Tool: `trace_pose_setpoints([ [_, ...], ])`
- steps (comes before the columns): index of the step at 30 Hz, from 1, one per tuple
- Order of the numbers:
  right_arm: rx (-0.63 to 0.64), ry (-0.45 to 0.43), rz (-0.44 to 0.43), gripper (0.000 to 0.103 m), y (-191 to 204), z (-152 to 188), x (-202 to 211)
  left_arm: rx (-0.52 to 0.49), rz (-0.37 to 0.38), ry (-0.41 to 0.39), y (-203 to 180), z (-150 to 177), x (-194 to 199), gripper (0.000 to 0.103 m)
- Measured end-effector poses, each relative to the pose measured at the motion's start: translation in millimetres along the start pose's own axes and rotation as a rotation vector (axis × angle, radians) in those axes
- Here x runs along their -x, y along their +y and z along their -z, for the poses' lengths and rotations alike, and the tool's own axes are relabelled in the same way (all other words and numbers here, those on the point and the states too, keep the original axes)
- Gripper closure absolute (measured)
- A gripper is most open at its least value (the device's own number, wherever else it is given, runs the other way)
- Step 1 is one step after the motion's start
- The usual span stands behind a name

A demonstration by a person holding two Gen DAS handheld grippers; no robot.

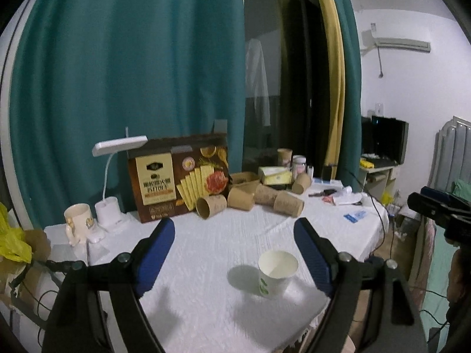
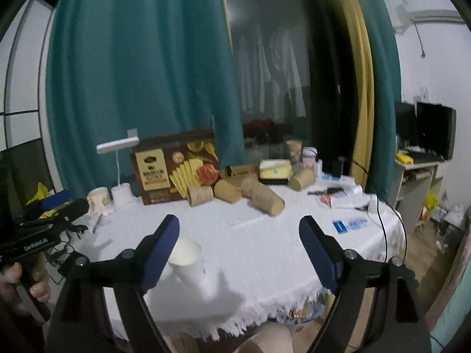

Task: Flip cup upright

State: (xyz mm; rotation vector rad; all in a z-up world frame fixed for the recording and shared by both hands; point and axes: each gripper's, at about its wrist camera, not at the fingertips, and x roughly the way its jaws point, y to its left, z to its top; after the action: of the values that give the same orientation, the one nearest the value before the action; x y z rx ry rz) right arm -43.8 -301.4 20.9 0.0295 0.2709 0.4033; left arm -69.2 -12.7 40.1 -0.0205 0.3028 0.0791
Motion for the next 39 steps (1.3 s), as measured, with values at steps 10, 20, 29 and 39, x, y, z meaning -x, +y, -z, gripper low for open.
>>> trace_pose_setpoints([
  [10,0.035,0.027,-0.039,0.020,29,-4,-26,-0.001,-0.017,0.002,20,5,-4,0.017],
  [20,0.039,0.038,-0.035,0.020,31,-4,-41,0.001,-0.007,-0.009,26,7,-12,0.013],
  [29,0.039,0.041,-0.034,0.020,29,-5,-44,0.025,0.010,0.003,27,9,-17,0.012],
  [39,0.044,0.051,-0.034,0.020,25,-1,-49,0.038,0.006,0.013,28,12,-18,0.012],
])
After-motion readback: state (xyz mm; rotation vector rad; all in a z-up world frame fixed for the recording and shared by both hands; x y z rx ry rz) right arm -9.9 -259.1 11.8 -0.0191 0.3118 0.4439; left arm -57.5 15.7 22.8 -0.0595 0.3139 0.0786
